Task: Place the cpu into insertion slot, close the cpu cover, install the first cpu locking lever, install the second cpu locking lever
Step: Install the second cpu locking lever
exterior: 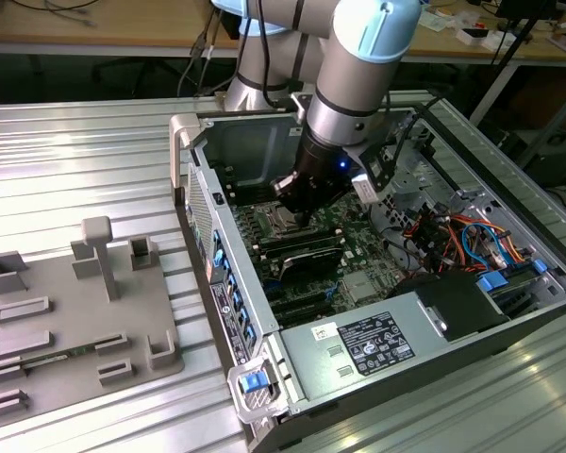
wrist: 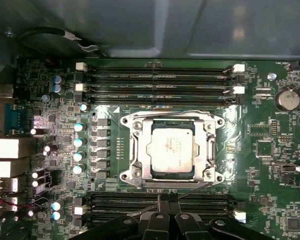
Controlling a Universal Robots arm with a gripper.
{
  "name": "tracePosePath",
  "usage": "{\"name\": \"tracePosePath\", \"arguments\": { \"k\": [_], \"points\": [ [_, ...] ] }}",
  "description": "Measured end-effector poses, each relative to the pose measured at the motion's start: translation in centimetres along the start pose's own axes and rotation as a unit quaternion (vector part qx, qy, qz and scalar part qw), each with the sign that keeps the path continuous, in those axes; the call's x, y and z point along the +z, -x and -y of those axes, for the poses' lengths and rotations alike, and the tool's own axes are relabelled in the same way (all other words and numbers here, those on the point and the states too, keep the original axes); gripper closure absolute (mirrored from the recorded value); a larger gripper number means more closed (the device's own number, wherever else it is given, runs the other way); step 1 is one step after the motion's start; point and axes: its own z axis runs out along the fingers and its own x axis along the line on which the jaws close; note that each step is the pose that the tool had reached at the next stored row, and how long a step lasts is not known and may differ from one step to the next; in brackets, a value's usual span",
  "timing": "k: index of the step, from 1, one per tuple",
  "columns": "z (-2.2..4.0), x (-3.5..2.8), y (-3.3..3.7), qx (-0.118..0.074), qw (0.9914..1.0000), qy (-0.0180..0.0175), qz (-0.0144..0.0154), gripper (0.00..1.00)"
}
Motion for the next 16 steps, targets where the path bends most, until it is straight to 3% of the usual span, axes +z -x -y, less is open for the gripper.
{"name": "tracePosePath", "arguments": {
  "k": [5,10,13,16],
  "points": [
    [0.00,1.01,-0.73,0.000,1.00000,0.0000,0.0000,0.89],
    [-0.01,1.42,-1.63,0.000,1.00000,-0.0001,-0.0001,0.89],
    [-0.01,1.92,-1.78,0.000,1.00000,0.0000,0.0000,0.89],
    [-0.01,1.98,-2.06,0.000,1.00000,0.0000,0.0000,0.89]
  ]
}}
